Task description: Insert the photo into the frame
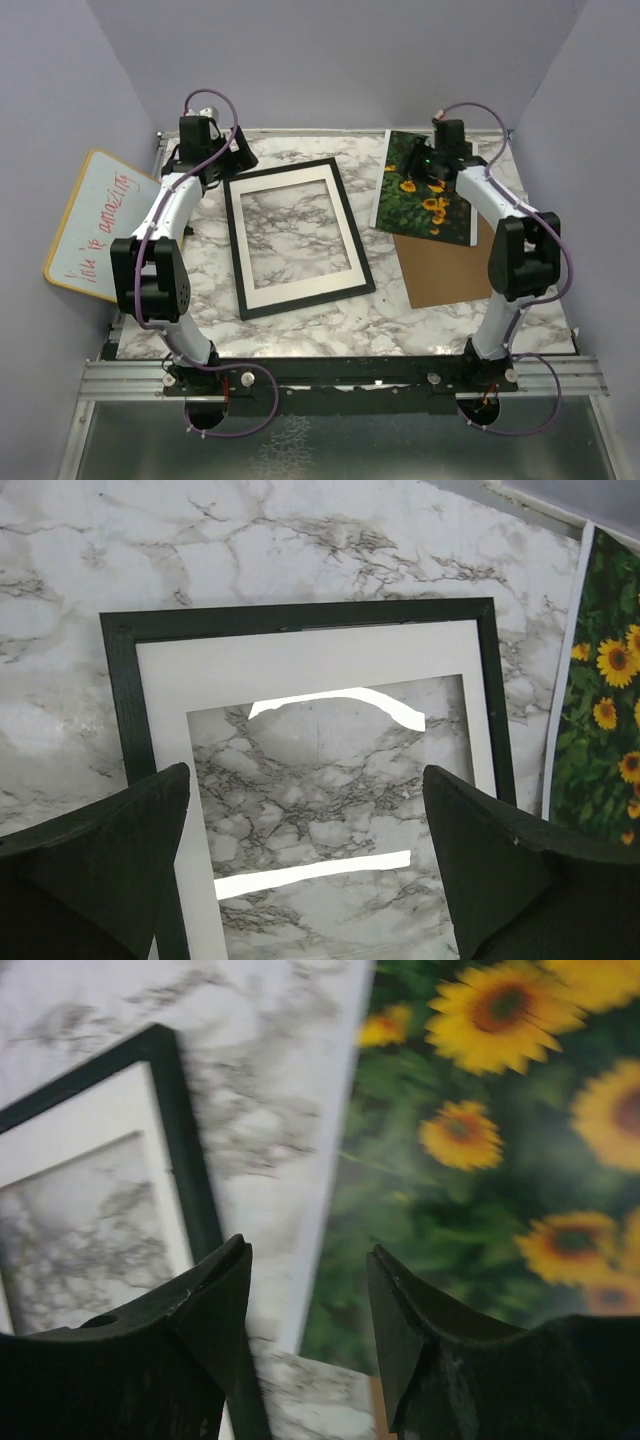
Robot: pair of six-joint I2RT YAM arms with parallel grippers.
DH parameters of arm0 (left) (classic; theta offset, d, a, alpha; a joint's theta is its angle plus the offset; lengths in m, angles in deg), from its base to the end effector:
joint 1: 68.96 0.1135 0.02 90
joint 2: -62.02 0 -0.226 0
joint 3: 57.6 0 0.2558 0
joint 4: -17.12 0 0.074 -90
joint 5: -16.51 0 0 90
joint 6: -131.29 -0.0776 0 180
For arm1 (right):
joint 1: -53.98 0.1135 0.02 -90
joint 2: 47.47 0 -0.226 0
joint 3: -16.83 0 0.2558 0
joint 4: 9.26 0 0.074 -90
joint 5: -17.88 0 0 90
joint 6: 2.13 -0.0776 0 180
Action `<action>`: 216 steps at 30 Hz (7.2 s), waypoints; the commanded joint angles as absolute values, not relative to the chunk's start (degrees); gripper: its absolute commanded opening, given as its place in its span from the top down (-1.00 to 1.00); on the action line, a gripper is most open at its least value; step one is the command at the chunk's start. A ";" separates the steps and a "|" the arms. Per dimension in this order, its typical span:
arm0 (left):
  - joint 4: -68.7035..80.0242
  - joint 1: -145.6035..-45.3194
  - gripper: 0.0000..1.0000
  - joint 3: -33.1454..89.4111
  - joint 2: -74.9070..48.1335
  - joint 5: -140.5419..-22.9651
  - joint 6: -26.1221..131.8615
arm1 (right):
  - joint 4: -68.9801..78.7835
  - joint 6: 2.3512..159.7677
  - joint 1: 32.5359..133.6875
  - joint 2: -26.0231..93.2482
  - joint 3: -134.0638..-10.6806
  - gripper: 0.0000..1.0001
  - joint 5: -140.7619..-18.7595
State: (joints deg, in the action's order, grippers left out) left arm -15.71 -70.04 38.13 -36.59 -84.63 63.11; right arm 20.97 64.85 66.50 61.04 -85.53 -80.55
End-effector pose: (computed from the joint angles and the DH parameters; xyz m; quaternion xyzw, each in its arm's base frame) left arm 0.4309 -0.0231 0.2365 -0.1159 0.8792 -0.1748 0.4279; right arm 0.4539 0.1124 0.2110 0.0484 0.8894 0.1998 0.4083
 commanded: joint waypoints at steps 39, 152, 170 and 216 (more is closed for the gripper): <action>-30.18 -110.60 -0.20 81.89 -80.53 -73.88 84.88 | 30.80 49.73 42.56 57.12 -61.72 -0.24 -82.49; -13.62 -104.89 1.00 40.61 -29.26 -81.77 31.62 | 28.97 78.77 63.04 60.78 -98.51 -0.72 -94.99; -22.62 -86.92 1.00 58.23 -39.33 -102.05 65.61 | -17.03 93.00 67.65 32.55 -49.78 -0.70 -105.81; -13.67 -76.60 1.00 48.79 -33.68 -99.82 109.27 | -72.05 128.99 104.74 49.84 -18.81 -0.75 -73.57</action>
State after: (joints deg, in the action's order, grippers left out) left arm -14.46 -77.32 49.15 -35.41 -100.65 107.90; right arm -69.78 127.64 102.78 50.37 -20.79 -76.02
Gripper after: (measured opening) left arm 0.002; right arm 0.878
